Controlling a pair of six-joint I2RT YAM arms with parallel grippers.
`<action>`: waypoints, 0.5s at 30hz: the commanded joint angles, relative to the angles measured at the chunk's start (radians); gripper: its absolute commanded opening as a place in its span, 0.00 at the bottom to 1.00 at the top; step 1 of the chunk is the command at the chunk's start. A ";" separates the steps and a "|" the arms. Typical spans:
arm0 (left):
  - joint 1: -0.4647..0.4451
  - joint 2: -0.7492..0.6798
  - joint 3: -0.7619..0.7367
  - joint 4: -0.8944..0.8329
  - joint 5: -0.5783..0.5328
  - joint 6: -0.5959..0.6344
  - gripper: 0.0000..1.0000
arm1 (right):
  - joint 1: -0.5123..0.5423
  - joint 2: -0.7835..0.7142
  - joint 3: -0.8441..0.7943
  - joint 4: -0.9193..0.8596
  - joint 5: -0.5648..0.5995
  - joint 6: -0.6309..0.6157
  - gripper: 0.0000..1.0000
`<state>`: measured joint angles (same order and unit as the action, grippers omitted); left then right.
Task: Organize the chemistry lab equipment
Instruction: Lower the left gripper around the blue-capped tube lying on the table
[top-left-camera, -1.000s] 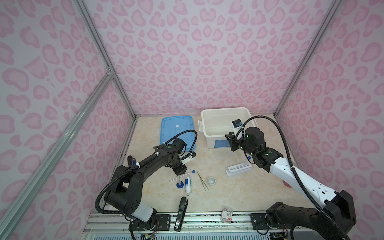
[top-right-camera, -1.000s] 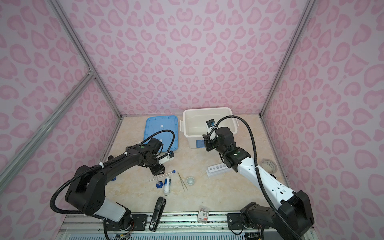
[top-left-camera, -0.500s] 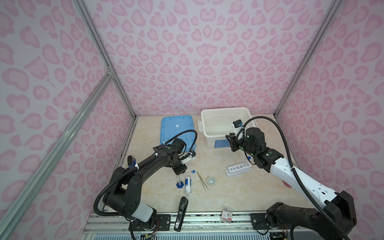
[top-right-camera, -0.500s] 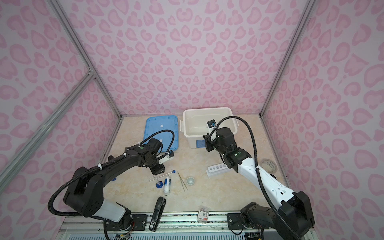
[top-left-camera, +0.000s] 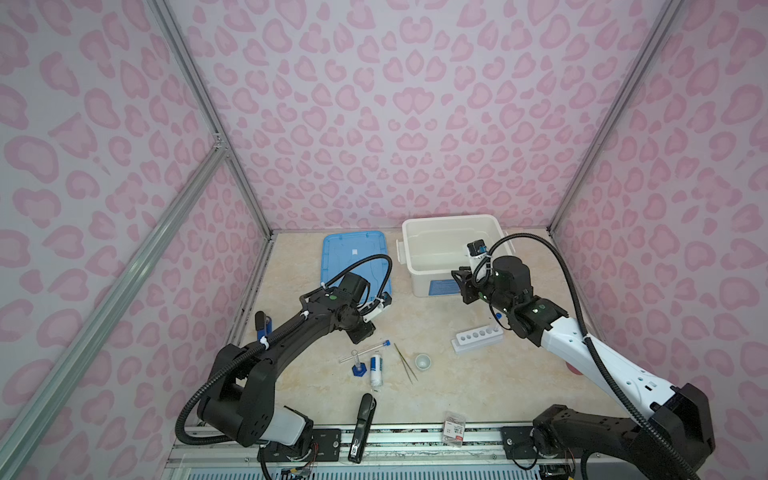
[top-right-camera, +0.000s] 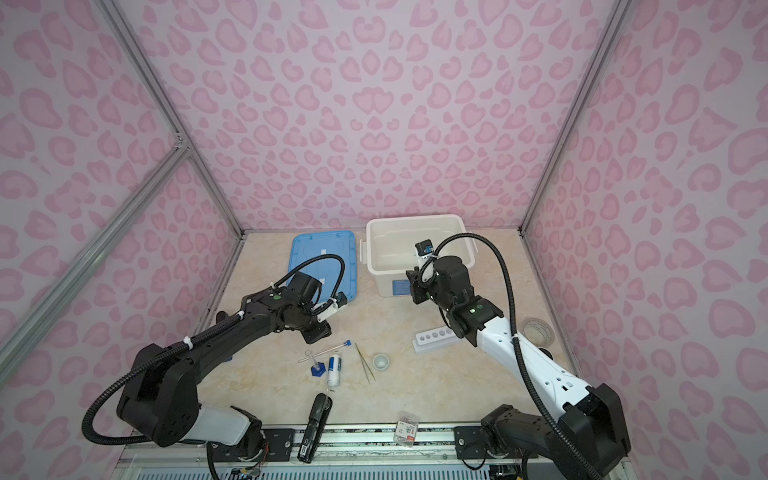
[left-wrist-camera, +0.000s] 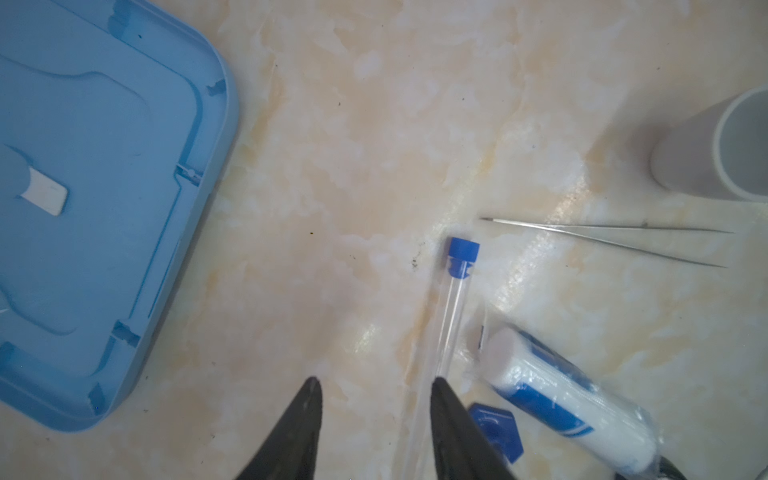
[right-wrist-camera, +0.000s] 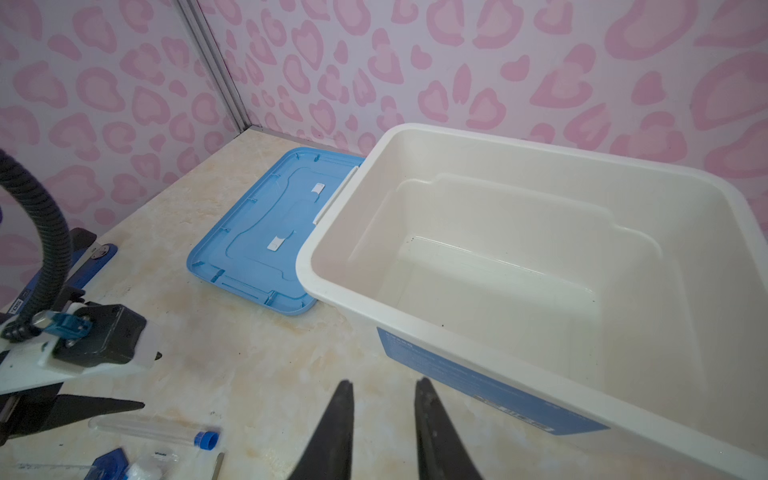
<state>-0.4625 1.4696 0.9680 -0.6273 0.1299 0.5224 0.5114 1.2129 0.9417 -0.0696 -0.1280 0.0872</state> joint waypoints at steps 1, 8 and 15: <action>0.001 0.028 0.000 0.020 -0.024 -0.002 0.46 | 0.001 -0.007 -0.010 0.019 -0.002 0.005 0.26; -0.004 0.063 -0.001 -0.002 -0.029 0.008 0.46 | -0.001 -0.020 -0.028 0.021 0.004 0.004 0.26; -0.013 0.080 -0.006 -0.008 -0.032 0.017 0.45 | -0.006 -0.019 -0.037 0.023 0.002 0.006 0.26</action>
<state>-0.4736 1.5406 0.9680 -0.6300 0.1040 0.5262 0.5083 1.1946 0.9142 -0.0650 -0.1268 0.0872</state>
